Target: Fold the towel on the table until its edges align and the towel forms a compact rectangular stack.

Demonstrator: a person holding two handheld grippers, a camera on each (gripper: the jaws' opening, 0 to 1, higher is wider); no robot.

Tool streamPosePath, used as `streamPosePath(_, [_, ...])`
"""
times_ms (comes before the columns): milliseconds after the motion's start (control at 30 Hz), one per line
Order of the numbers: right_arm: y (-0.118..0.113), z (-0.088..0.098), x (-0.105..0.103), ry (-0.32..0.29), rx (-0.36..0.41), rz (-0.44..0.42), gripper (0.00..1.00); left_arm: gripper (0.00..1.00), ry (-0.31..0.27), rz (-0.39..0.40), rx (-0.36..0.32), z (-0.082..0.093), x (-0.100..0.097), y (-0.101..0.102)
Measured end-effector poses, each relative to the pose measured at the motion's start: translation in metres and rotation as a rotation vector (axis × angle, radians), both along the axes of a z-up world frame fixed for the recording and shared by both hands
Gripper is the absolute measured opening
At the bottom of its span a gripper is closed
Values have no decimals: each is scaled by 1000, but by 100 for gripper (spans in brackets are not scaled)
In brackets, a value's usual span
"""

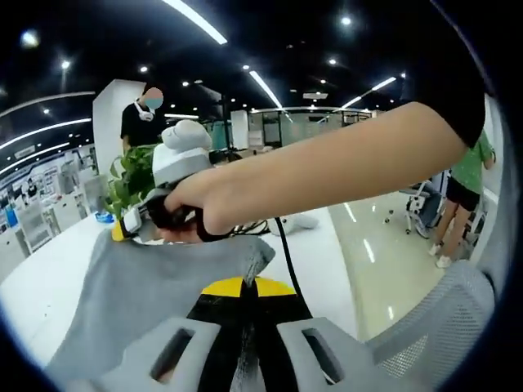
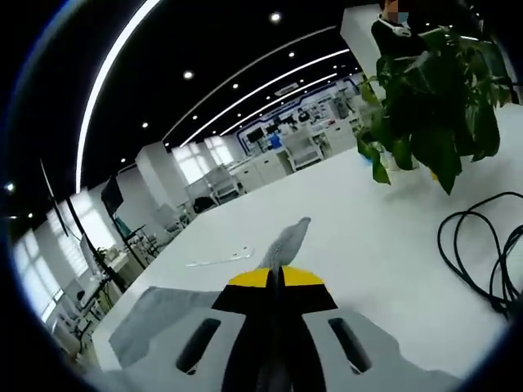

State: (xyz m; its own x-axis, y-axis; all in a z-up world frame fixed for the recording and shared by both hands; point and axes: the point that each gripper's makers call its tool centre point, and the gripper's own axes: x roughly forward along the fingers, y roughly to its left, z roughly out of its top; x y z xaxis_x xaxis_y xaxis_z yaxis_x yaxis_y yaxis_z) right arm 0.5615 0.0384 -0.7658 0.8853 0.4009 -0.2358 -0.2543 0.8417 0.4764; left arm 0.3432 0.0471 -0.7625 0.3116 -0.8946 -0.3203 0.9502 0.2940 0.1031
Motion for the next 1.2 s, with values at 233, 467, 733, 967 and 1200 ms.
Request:
streamPosePath(233, [0,18,-6,-13,11,-16,1,2,-18,-7,-33,19,-6,0])
streamPosePath(467, [12,33,-8,-19,6,-24,1,2,-50,3,-40,33,-9,13])
streamPosePath(733, [36,54,-9,-39,1,0,1,2,-52,43,-74,46,-10,42])
streamPosePath(967, [61,68,-10,-50,12,28,1,2,-35,95,-92,54,-7,73])
streamPosePath(1200, [84,86,-11,-74,14,54,1,2,-49,132,-101,64,-6,98])
